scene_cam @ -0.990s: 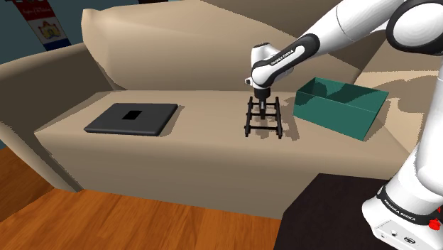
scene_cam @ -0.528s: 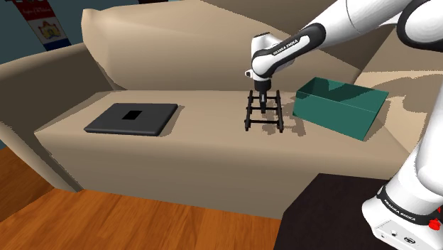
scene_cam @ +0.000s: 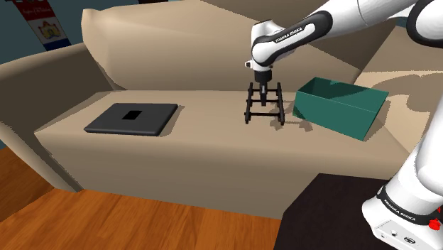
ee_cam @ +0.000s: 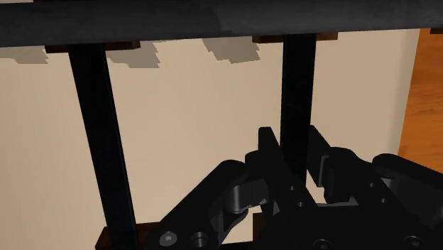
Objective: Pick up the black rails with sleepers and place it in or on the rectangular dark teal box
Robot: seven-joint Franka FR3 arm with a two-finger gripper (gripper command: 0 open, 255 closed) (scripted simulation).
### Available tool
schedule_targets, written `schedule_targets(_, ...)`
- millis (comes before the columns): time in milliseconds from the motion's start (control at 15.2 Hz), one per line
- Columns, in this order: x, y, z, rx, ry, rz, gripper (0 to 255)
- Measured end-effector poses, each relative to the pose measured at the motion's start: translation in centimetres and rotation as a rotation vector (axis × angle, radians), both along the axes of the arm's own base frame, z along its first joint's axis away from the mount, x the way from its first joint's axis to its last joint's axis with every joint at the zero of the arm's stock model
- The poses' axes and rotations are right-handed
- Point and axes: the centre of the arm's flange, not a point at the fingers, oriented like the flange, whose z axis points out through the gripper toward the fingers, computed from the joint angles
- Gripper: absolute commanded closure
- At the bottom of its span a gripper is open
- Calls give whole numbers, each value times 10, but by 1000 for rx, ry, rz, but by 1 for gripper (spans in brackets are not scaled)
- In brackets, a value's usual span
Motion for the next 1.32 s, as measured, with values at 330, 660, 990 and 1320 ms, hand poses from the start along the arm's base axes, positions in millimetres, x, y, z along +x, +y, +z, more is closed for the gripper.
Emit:
schedule_targets(330, 0, -1, 26, 0, 0, 0, 255)
schedule_targets(660, 0, 0, 51, 0, 0, 0, 255)
schedule_targets(990, -1, -1, 78, 0, 0, 0, 255)
schedule_targets(1320, -1, 0, 104, 0, 0, 0, 255)
